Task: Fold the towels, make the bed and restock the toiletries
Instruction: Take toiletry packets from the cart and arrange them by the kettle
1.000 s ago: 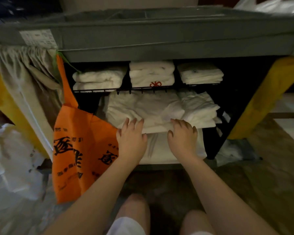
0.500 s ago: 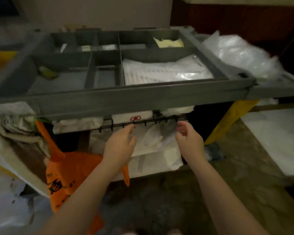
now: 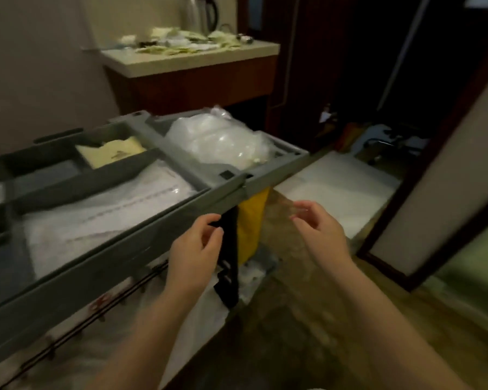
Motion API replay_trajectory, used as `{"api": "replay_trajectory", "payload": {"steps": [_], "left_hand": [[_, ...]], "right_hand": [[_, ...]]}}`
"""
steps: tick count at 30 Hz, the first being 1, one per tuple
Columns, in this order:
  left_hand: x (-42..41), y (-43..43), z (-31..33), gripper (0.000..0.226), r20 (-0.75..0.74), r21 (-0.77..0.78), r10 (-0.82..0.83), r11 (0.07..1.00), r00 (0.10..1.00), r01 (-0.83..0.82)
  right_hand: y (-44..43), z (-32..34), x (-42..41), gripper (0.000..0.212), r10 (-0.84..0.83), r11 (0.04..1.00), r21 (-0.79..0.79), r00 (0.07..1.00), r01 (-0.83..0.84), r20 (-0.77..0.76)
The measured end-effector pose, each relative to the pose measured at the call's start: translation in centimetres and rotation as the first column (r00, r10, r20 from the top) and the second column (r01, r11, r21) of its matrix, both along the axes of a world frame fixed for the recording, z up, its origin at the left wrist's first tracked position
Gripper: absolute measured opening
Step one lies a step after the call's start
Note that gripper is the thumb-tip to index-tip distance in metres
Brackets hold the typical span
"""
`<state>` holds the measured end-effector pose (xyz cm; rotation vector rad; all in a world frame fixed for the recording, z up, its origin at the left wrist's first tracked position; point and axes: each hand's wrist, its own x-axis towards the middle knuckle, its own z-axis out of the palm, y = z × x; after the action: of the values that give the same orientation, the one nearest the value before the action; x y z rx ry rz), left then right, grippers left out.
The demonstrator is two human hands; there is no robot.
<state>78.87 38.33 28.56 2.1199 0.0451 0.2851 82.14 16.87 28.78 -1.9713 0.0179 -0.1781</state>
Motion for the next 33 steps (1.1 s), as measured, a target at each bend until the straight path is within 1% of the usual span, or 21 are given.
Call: {"api": "replay_trajectory", "payload": {"steps": [3,6,8,9,12,14,16,19,22,26,28,31,33], "left_hand": [[4.9,-6.8,0.5,0.020,0.017,0.014,-0.140,0.990,0.990,0.140],[10.2,-14.3,-0.5,0.018,0.020,0.052,-0.204,0.978,0.979,0.203],[13.8,-19.8,-1.7,0.020,-0.015,0.049,-0.244,0.969,0.970,0.244],[16.6,-23.6,-2.8,0.023,-0.050,0.047,-0.269,0.961,0.962,0.271],[21.1,-29.0,-4.2,0.029,-0.119,0.065,-0.302,0.948,0.946,0.311],[25.2,-32.3,-4.9,0.029,-0.180,0.062,-0.278,0.954,0.943,0.293],[28.9,-34.1,-5.2,0.028,-0.241,0.048,-0.218,0.971,0.946,0.236],[34.0,-34.9,-6.0,0.029,-0.291,0.067,-0.113,0.988,0.950,0.138],[39.0,-34.7,-6.7,0.029,-0.305,0.089,-0.018,0.995,0.952,0.047],[46.5,-36.3,-7.6,0.026,-0.253,0.077,0.054,0.996,0.966,-0.036],[51.9,-38.0,-7.7,0.022,-0.190,0.020,0.074,0.997,0.979,-0.072],[61.0,-41.8,-5.0,0.017,-0.137,-0.066,0.054,0.996,0.989,-0.063],[65.7,-44.4,-2.3,0.018,-0.089,-0.078,0.027,0.996,0.996,-0.034]], "right_hand": [[-6.8,-1.9,1.6,0.024,-0.153,0.987,0.050,0.987,0.156,-0.059],[-13.8,-4.8,3.6,0.022,-0.274,0.960,0.038,0.956,0.279,-0.103],[-18.8,-6.6,6.1,0.021,-0.343,0.936,0.035,0.929,0.351,-0.136],[-22.3,-7.6,8.4,0.020,-0.370,0.925,0.031,0.916,0.379,-0.156],[-27.3,-7.8,12.7,0.018,-0.378,0.923,0.002,0.905,0.386,-0.194],[-30.7,-7.0,17.3,0.016,-0.351,0.934,-0.008,0.915,0.357,-0.198],[-32.6,-5.5,22.0,0.017,-0.297,0.954,-0.004,0.936,0.301,-0.187],[-33.3,-3.0,29.1,0.018,-0.179,0.983,0.003,0.973,0.181,-0.145],[-33.3,-1.3,36.4,0.019,-0.063,0.998,0.004,0.995,0.064,-0.079],[-33.6,-0.2,46.7,0.019,0.059,0.998,-0.014,0.998,-0.060,-0.033],[-34.1,-0.1,52.2,0.019,0.116,0.991,-0.070,0.993,-0.116,-0.005],[-36.4,0.7,59.8,0.019,0.118,0.984,-0.136,0.993,-0.117,0.001],[-38.7,1.5,63.6,0.018,0.069,0.986,-0.154,0.998,-0.069,-0.006]]}}
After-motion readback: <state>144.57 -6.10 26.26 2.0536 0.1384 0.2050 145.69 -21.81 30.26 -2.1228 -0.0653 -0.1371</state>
